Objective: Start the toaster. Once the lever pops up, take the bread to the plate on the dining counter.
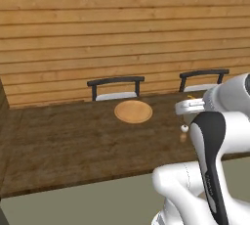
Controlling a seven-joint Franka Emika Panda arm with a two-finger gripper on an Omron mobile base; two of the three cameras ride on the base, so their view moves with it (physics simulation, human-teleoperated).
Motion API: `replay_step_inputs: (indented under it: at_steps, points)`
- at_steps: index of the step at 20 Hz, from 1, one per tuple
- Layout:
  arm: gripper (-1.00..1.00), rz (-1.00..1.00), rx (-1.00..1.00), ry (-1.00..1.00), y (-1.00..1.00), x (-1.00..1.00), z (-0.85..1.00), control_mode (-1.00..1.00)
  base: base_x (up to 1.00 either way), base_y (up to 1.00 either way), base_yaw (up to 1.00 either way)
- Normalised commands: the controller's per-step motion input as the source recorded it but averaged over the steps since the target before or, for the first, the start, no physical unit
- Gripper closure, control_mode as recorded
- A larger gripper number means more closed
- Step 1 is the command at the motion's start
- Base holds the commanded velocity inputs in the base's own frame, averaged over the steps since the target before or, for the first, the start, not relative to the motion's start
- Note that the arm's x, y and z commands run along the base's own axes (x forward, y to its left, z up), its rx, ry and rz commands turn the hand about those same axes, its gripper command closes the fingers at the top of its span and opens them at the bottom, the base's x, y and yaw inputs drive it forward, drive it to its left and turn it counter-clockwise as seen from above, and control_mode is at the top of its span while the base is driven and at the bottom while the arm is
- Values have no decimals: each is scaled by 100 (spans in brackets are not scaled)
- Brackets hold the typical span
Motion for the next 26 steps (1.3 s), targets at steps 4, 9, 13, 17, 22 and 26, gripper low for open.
replay_step_inputs:
  at_steps: [4,9,13,17,22,26]
  points:
    - [100,0,0,0,0,0,0,100,10,27,0]
    - [100,0,0,3,38,72,-8,-100,0,0,0]
    - [100,1,1,3,38,100,-8,-100,0,0,0]
    - [100,4,2,8,22,100,-24,-100,0,0,0]
    - [100,6,0,13,29,100,-30,-100,0,0,0]
    - [100,9,3,6,5,91,-30,-100,0,0,0]
